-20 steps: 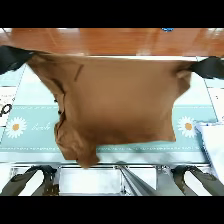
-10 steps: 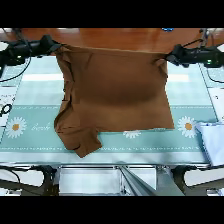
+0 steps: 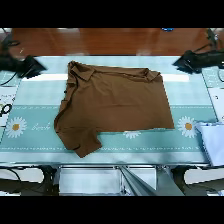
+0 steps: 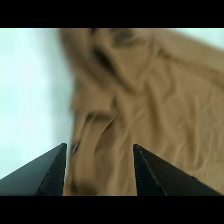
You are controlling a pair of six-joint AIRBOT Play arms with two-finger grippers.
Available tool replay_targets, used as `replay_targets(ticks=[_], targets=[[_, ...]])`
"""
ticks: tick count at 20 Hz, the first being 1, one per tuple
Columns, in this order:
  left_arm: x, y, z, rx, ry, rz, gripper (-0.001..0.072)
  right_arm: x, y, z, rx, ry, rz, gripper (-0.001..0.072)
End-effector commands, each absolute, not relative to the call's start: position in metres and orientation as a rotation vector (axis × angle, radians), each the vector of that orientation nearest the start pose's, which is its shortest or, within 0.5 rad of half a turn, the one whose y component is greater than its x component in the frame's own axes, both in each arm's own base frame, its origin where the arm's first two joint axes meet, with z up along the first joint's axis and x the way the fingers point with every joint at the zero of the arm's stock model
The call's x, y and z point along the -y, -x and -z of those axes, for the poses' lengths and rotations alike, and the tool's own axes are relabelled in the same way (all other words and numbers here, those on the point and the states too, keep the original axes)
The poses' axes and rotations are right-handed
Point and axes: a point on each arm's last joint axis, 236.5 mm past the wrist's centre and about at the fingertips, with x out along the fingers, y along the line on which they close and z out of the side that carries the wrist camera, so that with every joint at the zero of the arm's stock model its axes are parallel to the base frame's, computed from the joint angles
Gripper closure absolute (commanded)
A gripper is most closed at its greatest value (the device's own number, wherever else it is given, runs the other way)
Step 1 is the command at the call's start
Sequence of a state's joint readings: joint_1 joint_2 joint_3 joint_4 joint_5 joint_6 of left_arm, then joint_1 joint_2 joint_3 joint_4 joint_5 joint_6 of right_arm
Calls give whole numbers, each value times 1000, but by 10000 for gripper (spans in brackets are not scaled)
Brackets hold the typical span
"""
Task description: Fold the shirts.
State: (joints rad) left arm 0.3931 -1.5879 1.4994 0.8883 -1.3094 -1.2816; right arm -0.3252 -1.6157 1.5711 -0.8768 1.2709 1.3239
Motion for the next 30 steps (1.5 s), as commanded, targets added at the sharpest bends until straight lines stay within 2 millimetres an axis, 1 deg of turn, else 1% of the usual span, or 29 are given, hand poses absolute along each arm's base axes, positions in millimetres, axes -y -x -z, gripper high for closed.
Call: replay_targets(ticks=[1,3,4,5,7,8,10,11,12,14,17,21,24,25,26,27,29,30], targets=[[-68,-365,-25,-1271,702,161,203,48,-413,-50,-1171,-547,-189,304],[-65,-307,4,-1301,808,92,203,42,-375,-39,-1106,-647,-143,304],[-61,-284,21,-1296,909,23,203,37,-358,-33,-1058,-682,-123,303],[-53,-267,33,-1279,998,-10,203,31,-341,-24,-1019,-717,-101,304],[-34,-244,56,-1267,1121,-28,203,15,-310,-9,-989,-777,-89,304],[-22,-235,65,-1290,1149,-5,203,5,-300,-3,-987,-798,-100,304],[-9,-218,80,-1360,1175,1,203,-10,-289,2,-987,-838,-125,304],[-8,-212,86,-1388,1168,-7,203,-15,-286,3,-994,-849,-145,304],[-8,-209,88,-1402,1166,-9,203,-18,-285,3,-1002,-847,-160,304],[-9,-211,90,-1400,1168,-18,203,-20,-285,1,-1000,-846,-173,304],[-2,-214,96,-1423,1129,-2,204,-22,-284,1,-1002,-850,-178,304],[17,-218,114,-1493,1085,28,205,-22,-285,0,-998,-853,-178,304],[36,-231,121,-1493,1075,57,205,-22,-285,0,-997,-854,-177,304],[41,-236,122,-1484,1065,63,231,-22,-285,0,-997,-854,-177,304],[44,-239,123,-1483,1041,70,448,-21,-285,0,-995,-853,-175,304],[47,-241,123,-1483,1019,81,688,-19,-287,0,-989,-851,-168,304],[49,-245,119,-1480,996,107,693,-7,-288,3,-975,-845,-125,304],[49,-245,116,-1481,996,114,693,7,-286,9,-980,-847,-65,304]])
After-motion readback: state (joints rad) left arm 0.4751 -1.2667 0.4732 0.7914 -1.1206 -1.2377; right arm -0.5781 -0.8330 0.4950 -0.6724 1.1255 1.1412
